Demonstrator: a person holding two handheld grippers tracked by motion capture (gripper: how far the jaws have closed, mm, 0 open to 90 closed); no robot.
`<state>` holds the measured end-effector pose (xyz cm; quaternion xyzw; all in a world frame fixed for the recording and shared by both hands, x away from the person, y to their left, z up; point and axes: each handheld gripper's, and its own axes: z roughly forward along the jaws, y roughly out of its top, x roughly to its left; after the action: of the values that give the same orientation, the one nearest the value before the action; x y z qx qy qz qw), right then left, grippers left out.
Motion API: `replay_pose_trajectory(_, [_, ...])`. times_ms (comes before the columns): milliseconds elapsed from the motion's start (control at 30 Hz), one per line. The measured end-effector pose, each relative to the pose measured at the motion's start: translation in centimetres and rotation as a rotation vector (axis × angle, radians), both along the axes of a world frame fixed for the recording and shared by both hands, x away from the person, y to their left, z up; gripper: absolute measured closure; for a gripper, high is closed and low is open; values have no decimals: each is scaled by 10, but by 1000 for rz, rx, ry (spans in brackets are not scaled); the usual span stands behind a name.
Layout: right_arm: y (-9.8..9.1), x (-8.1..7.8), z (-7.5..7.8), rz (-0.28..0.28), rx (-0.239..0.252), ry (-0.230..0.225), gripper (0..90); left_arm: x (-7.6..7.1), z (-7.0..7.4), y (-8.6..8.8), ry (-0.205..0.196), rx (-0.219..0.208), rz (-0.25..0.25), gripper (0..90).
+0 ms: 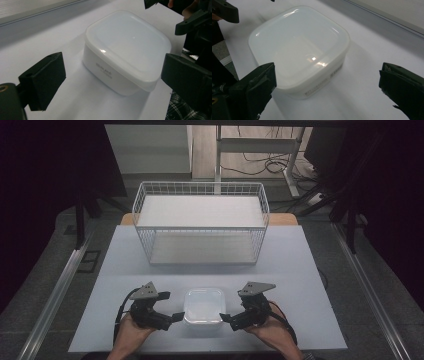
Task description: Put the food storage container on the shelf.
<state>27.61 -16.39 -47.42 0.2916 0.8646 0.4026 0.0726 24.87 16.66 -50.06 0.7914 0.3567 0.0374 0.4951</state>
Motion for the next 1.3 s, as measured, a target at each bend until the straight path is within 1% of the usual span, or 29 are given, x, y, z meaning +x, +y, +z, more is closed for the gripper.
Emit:
replay_pose_trajectory(67, [2,1,0,1,1,14,18,5,0,-3,11,2,0,73])
replay_pose_trajectory(133, [4,4,-1,-2,-2,39,30,9,1,-7,17,11,-6,86])
replay_pose_trajectory(167, [4,4,-1,-2,-2,39,30,9,1,-7,17,11,-6,90])
replay_pose_trajectory(200, [6,8,-1,-8,5,57,44,12,1,-12,25,21,-16,96])
replay_pose_trajectory(233, [7,9,-1,-8,3,60,50,12,1,-12,25,21,-16,103])
replay_pose_trajectory(300, [10,12,-3,-13,3,65,64,17,2,-18,29,34,-37,115])
replay_pose_trajectory(400, [13,13,-7,-9,6,76,76,19,-2,-23,50,40,-52,124])
replay_pose_trajectory(433, [14,13,-9,-8,3,81,79,19,-2,-23,50,40,-52,126])
replay_pose_trajectory(500, [15,13,-12,-2,-1,99,80,19,-8,-25,74,57,-74,134])
replay_pose_trajectory(533, [16,12,-14,-5,9,118,89,19,-10,-26,79,56,-88,153])
replay_pose_trajectory(567, [16,12,-14,-5,9,118,89,19,-10,-26,79,56,-88,180])
replay_pose_trajectory(600, [16,13,-15,-13,24,152,108,19,-11,-26,107,24,-102,211])
replay_pose_trajectory(633, [16,13,-15,-13,24,152,108,19,-11,-26,107,24,-102,216])
replay_pose_trajectory(667, [15,12,-15,-14,28,161,130,19,-11,-25,111,24,-101,216])
replay_pose_trajectory(700, [14,13,-15,2,46,194,211,18,-12,-23,133,5,-106,257])
replay_pose_trajectory(733, [14,12,-15,14,56,212,215,19,-12,-22,144,-4,-105,281])
replay_pose_trajectory(767, [13,12,-15,9,56,217,223,19,-12,-22,144,-4,-105,306])
replay_pose_trajectory(800, [13,12,-15,0,60,228,237,19,-12,-18,177,-25,-99,339])
replay_pose_trajectory(833, [12,12,-15,-7,64,239,261,18,-12,-15,193,-36,-91,380])
replay_pose_trajectory(933, [8,10,-12,-38,76,270,379,16,-10,-12,216,-52,-81,484])
replay_pose_trajectory(1000, [6,7,-8,-82,80,285,471,13,-7,-11,214,-54,-74,544])
replay_pose_trajectory(1033, [4,4,-5,-103,83,275,524,13,-7,-11,214,-54,-74,564])
replay_pose_trajectory(1067, [2,2,-3,-120,91,269,566,11,-5,-12,198,-51,-61,586])
replay_pose_trajectory(1133, [0,0,-1,-137,107,266,607,10,-3,-11,182,-80,-35,630])
replay_pose_trajectory(1167, [-1,-1,0,-153,106,258,617,10,-3,-11,182,-80,-35,648])
replay_pose_trajectory(1200, [-1,-2,1,-160,107,250,638,9,-2,-11,172,-94,-7,668])
replay_pose_trajectory(1233, [-1,-2,2,-161,113,245,670,9,-2,-10,166,-96,10,690])
replay_pose_trajectory(1267, [-1,-2,2,-161,113,245,670,9,-2,-10,166,-96,10,714])
replay_pose_trajectory(1300, [-2,-2,3,-158,126,239,705,9,-1,-8,164,-106,28,714])
